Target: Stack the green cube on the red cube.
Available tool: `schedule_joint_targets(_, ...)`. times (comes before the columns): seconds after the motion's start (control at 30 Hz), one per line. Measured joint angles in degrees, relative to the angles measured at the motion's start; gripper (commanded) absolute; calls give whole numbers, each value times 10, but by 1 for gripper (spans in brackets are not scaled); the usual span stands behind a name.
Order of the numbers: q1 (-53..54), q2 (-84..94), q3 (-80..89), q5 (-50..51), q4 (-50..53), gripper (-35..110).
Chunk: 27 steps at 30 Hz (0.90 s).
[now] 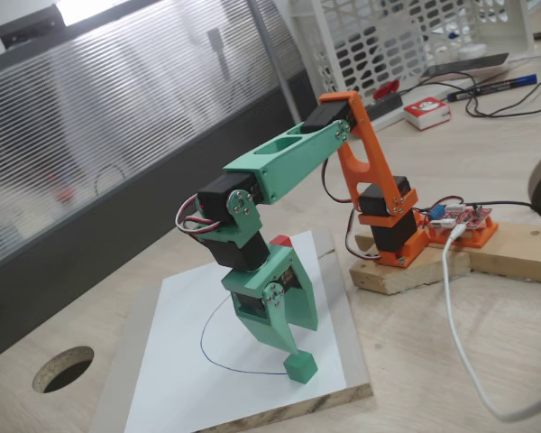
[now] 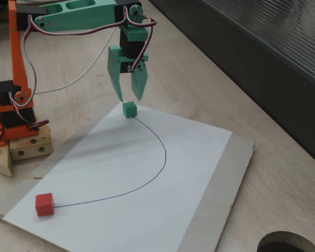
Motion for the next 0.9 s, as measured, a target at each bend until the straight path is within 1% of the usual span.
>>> schedule_joint_targets(0.13, 0, 0, 0, 0, 0, 36)
schedule_joint_targets(0.47, 1, -1, 0, 0, 0, 37)
schedule_joint_targets(0.67, -5, -54, -2, 0, 0, 37)
schedule_joint_targets(0.9, -6, -58, -2, 0, 0, 36)
